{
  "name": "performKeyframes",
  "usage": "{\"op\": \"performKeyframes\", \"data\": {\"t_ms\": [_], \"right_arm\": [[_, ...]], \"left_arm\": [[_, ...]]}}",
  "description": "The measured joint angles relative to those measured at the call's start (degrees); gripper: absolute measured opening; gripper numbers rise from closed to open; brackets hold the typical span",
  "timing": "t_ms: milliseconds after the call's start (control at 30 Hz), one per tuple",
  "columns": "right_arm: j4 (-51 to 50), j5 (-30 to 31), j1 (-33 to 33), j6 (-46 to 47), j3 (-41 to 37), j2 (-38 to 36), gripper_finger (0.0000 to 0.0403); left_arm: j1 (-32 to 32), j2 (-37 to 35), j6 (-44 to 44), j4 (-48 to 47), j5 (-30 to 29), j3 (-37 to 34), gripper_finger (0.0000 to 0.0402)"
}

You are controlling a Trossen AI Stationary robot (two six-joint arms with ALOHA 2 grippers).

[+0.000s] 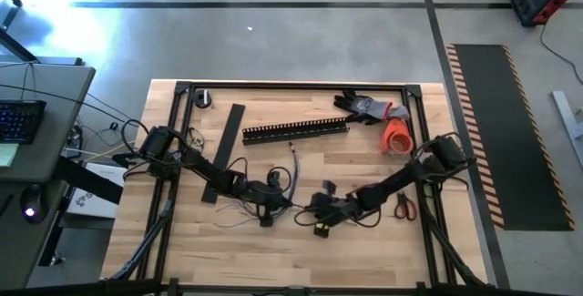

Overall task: Ziptie cables
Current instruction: Wrap the cables together using a zip tie

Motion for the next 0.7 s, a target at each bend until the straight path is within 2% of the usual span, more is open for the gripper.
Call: {"op": "performKeyframes", "data": {"t_ms": [133,300,400,567,700], "right_arm": [[-0.37,0.72,0.73,0.42,-0.25,-1.28,0.0],[-2.67,-0.33,0.14,-8.26,0.8,-4.26,0.0007],[-3.07,-1.39,-1.13,-13.95,2.73,-4.19,0.004],[1.58,-0.33,-4.29,-16.54,4.54,-0.92,0.0103],[4.93,-1.14,-5.77,-18.01,6.39,2.27,0.0122]], "left_arm": [[-0.04,0.0,0.03,1.23,-0.07,-0.27,0.0],[-0.07,0.0,0.05,1.85,0.41,-0.3,0.0],[-0.07,0.0,0.01,1.87,0.41,-0.34,0.0],[-0.09,0.04,-0.44,2.31,0.35,-0.33,0.0],[-0.09,0.04,-0.42,2.42,0.35,-0.33,0.0]]}}
